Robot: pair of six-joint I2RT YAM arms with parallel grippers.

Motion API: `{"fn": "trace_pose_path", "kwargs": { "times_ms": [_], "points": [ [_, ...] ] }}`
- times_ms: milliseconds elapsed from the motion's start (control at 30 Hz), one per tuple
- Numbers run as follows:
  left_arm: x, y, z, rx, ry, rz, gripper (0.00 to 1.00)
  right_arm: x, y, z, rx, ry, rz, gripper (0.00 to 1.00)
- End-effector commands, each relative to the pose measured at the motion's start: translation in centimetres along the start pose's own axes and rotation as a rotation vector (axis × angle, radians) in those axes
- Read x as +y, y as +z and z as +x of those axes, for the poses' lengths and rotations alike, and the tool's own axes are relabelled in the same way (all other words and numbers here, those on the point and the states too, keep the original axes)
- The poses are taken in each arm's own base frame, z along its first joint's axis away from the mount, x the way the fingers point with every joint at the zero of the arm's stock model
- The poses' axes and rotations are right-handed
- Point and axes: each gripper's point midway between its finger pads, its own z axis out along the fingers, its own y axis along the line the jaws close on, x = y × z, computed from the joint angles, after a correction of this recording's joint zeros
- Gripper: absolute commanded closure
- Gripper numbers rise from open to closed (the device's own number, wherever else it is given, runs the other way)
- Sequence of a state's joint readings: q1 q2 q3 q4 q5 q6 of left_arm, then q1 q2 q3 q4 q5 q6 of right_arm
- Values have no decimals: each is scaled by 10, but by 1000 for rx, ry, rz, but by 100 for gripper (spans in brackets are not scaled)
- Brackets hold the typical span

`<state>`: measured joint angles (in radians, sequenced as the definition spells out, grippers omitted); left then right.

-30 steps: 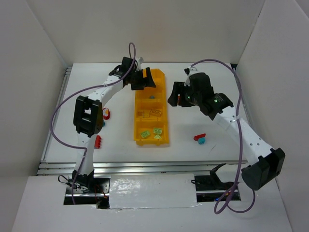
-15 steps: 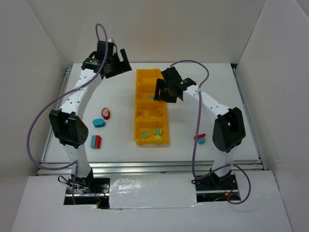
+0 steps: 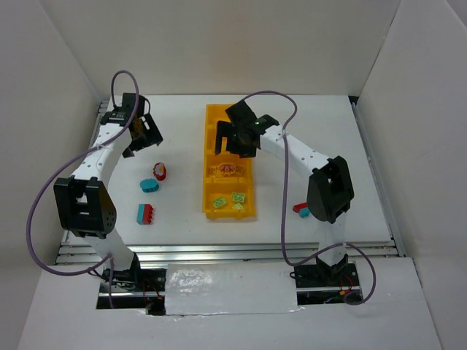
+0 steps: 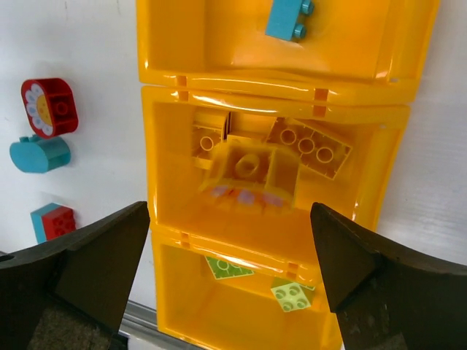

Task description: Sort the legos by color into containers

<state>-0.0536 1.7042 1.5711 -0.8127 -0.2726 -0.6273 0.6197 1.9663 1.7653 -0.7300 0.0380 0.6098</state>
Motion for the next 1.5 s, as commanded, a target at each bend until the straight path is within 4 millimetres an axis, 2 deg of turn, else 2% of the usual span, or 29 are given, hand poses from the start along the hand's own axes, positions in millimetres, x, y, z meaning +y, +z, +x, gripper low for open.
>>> {"fn": "trace_pose_path", "kwargs": {
  "times_ms": [0,100,167,267,433,633,867,1467],
  "points": [
    [4,-7,-3,-37,27,13,1,17,-28,-19,-68,-28,-63,0],
    [15,-4,4,-33,16,-33,0,19,-31,-20,-69,-35,-72,0],
    [24,2,16,-7,14,-73,1,18,-30,-18,-58,-34,-68,0],
    [32,8,32,35,31,-93,0,17,-38,-19,-63,-43,-67,0],
    [38,16,56,92,79,-83,1,10,-55,-18,-79,-55,-63,0],
    [32,31,76,148,109,-32,0,12,-60,-6,-38,-61,-101,0],
    [41,55,112,227,121,-45,1,13,-65,-5,-37,-73,-111,0],
    [53,87,106,243,119,-108,0,15,-59,-2,-11,-84,-117,0]
  ]
}}
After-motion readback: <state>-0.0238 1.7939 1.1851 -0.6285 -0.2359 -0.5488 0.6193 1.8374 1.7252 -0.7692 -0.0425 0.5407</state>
